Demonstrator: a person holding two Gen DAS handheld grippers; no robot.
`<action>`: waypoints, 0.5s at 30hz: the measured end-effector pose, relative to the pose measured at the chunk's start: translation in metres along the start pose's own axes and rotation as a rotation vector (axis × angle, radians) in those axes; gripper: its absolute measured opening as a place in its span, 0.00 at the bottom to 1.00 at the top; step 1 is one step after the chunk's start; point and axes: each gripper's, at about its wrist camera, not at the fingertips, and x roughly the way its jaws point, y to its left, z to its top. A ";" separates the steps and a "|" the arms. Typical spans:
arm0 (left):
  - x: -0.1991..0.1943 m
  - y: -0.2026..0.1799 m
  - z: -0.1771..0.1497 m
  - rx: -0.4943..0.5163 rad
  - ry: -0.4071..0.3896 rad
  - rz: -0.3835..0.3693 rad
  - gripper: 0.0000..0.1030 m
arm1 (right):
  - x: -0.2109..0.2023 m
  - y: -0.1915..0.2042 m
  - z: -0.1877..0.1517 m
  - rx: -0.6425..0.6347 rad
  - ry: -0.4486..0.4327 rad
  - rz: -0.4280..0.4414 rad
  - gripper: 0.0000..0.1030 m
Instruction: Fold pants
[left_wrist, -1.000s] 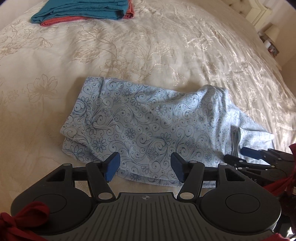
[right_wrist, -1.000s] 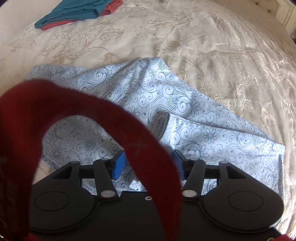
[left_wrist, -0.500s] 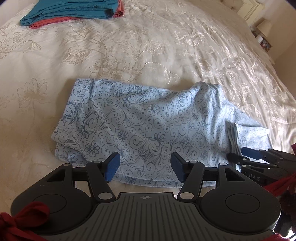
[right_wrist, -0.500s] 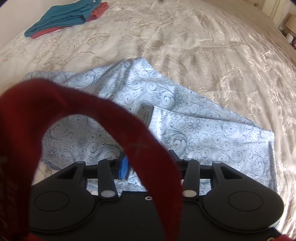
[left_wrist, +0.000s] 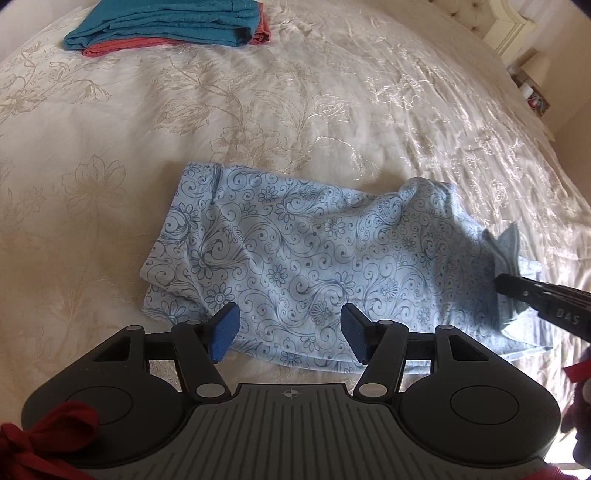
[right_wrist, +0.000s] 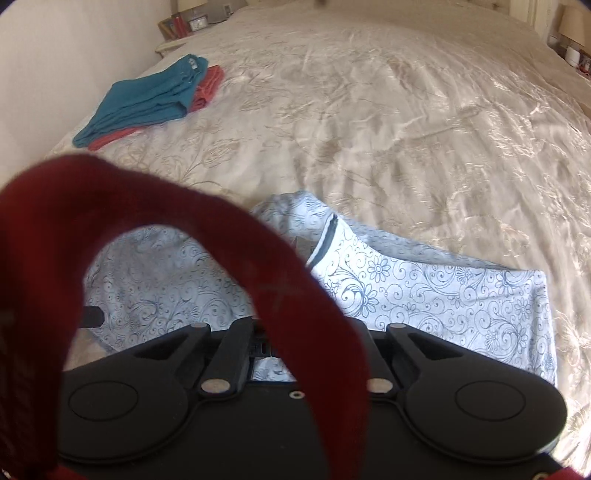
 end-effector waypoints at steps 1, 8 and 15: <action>0.000 -0.001 0.000 0.001 -0.001 0.000 0.57 | 0.010 0.006 0.000 -0.023 0.023 0.002 0.24; 0.002 -0.013 0.008 0.017 -0.013 -0.020 0.57 | 0.006 0.008 0.007 -0.051 0.043 0.065 0.28; 0.031 -0.013 0.020 -0.003 0.004 0.023 0.57 | 0.015 -0.008 0.052 -0.061 -0.018 0.116 0.08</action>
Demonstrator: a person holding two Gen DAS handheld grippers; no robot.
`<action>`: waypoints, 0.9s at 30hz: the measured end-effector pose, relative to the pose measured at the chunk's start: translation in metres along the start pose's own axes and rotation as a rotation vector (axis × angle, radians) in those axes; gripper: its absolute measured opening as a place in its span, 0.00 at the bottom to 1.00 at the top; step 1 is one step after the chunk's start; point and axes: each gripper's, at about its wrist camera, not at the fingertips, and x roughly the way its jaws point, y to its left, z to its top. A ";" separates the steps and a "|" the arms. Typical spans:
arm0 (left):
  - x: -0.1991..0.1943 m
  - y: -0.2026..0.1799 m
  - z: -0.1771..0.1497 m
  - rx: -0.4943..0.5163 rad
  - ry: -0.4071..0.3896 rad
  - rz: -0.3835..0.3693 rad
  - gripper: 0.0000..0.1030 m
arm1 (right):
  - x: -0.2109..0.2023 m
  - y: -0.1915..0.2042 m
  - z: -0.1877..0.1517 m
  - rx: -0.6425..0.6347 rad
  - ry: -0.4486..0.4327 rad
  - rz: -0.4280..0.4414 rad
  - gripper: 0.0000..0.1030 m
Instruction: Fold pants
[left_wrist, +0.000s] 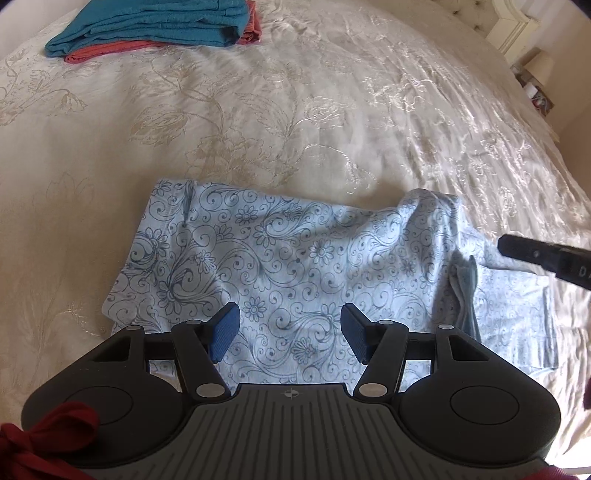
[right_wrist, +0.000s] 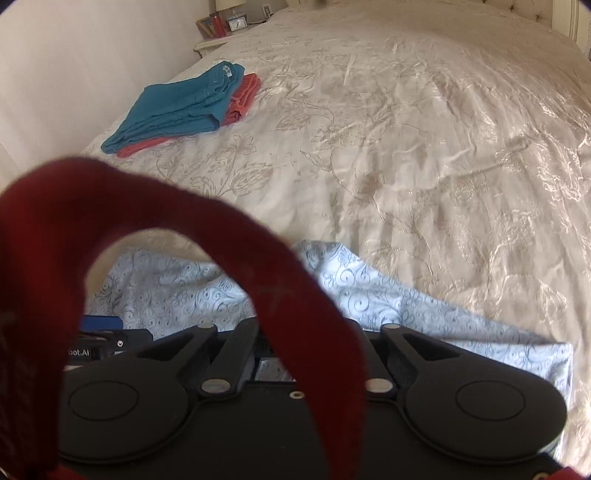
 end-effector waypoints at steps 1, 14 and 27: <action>0.004 0.002 0.001 -0.009 0.009 0.011 0.57 | 0.005 -0.001 0.005 -0.010 0.001 0.000 0.08; 0.027 0.026 -0.008 -0.064 0.133 0.069 0.57 | 0.064 -0.020 0.043 0.043 0.052 -0.010 0.19; 0.007 -0.022 0.046 -0.015 0.011 -0.085 0.57 | 0.050 -0.029 0.022 -0.152 0.197 0.225 0.32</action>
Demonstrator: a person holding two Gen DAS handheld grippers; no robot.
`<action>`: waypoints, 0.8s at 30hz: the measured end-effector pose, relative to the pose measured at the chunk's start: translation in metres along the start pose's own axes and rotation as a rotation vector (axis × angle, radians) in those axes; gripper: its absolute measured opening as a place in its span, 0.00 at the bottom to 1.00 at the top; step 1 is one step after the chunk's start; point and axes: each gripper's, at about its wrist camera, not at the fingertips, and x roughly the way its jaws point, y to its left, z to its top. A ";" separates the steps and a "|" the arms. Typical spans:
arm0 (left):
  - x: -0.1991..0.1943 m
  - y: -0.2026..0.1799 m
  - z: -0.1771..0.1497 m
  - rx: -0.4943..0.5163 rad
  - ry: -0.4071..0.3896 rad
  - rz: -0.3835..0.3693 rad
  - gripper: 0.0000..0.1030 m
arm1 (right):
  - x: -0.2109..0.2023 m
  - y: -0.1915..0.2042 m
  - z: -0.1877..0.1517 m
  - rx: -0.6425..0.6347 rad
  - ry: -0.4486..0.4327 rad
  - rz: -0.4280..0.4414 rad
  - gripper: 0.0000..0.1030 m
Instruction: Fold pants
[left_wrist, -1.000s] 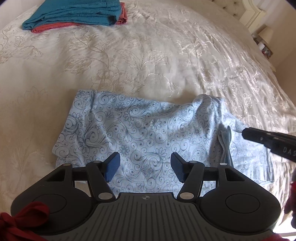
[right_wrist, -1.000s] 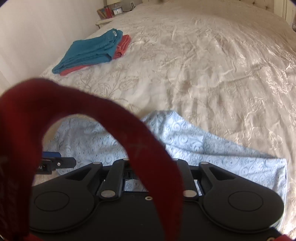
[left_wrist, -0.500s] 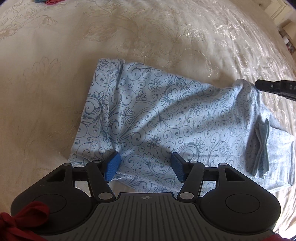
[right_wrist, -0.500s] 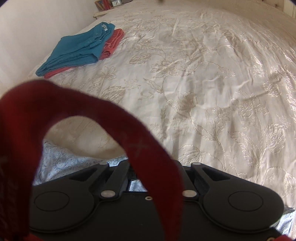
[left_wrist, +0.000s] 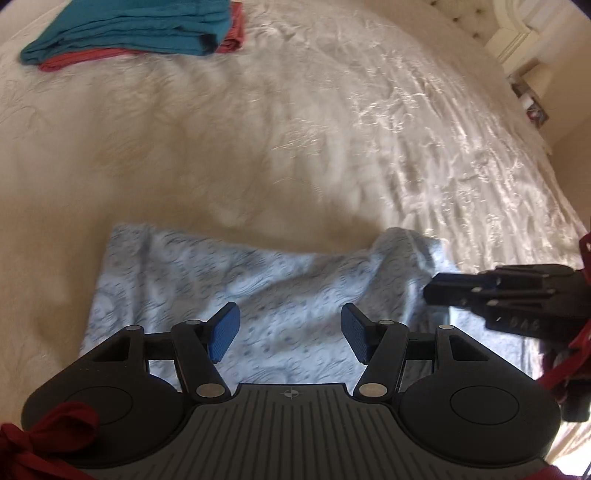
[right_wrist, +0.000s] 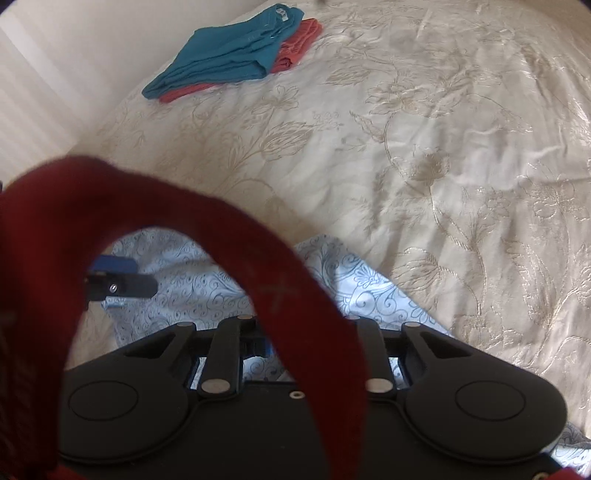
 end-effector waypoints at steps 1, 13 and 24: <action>0.006 -0.006 0.005 0.013 0.003 -0.012 0.57 | 0.002 0.000 -0.001 -0.002 0.008 -0.003 0.32; 0.066 -0.041 0.000 0.191 0.136 -0.029 0.57 | 0.006 -0.041 0.031 0.014 -0.029 0.042 0.41; 0.067 -0.037 0.001 0.154 0.139 -0.025 0.57 | 0.011 0.007 0.006 -0.230 0.073 0.190 0.11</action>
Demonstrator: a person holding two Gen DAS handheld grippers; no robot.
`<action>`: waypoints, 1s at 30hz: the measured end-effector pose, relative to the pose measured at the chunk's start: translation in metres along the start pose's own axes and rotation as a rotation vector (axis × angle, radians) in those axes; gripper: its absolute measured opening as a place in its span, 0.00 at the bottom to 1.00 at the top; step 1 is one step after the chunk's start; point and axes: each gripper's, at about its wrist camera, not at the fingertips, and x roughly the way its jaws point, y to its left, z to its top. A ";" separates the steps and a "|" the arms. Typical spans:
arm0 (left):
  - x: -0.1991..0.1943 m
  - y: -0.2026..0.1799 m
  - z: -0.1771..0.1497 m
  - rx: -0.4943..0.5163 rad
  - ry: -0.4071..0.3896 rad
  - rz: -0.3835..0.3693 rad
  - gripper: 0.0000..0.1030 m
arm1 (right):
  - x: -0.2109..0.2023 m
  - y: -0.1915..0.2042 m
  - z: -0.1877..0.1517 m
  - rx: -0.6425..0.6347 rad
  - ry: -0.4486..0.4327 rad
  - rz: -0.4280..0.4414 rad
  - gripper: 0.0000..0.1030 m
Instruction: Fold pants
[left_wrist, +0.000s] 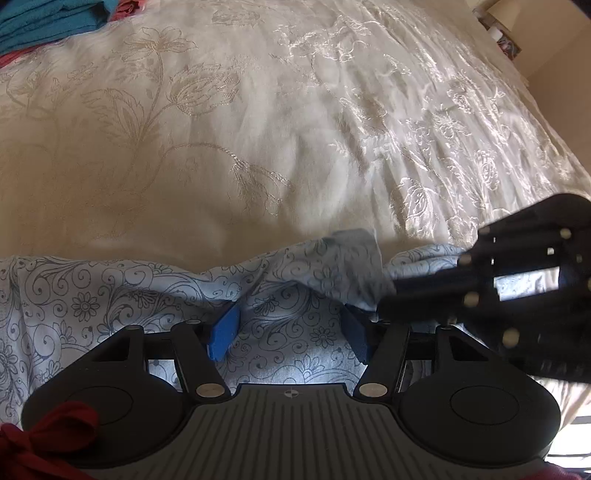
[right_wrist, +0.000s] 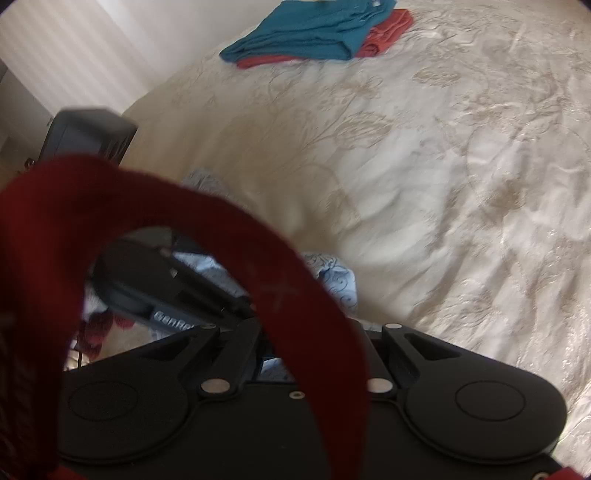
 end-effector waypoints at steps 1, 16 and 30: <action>0.001 -0.001 0.000 0.001 -0.001 0.002 0.57 | 0.003 0.004 -0.005 -0.010 0.013 -0.009 0.13; -0.001 0.001 -0.003 0.010 -0.024 -0.007 0.57 | -0.024 -0.039 0.004 0.138 -0.122 -0.152 0.18; -0.001 -0.001 -0.004 0.007 -0.031 -0.003 0.57 | -0.015 -0.034 -0.025 0.088 0.004 -0.103 0.46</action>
